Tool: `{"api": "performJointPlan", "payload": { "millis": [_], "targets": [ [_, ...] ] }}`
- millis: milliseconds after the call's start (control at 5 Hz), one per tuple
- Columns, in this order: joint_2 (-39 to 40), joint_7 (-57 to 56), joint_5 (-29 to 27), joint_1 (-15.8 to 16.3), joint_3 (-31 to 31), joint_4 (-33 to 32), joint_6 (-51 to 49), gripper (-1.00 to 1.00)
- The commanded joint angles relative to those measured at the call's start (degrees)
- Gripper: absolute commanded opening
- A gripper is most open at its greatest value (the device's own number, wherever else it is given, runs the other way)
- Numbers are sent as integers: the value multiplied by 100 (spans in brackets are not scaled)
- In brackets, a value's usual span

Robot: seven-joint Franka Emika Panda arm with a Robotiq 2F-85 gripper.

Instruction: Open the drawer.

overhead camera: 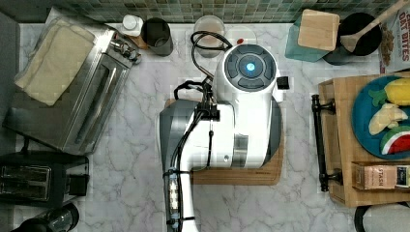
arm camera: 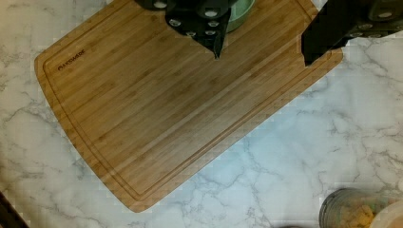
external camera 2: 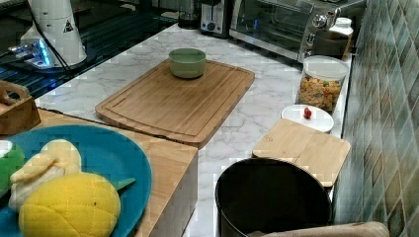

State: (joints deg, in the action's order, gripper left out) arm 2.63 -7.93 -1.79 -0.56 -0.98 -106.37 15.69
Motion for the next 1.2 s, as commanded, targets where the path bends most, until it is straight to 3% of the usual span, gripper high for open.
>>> {"api": "performJointPlan", "payload": {
  "millis": [200,600,800,1000,1200],
  "targets": [
    [-118,-708,-103,-99,-55,-229,71,100],
    [-354,-2517,557,-250,-259,-776,477,100],
    [-333,-2893,960,-331,-324,-861,569,100],
    [-516,-3249,1197,-416,-531,-1447,1448,100],
    [-370,-3927,1278,-504,-778,-1468,1579,100]
  ]
}}
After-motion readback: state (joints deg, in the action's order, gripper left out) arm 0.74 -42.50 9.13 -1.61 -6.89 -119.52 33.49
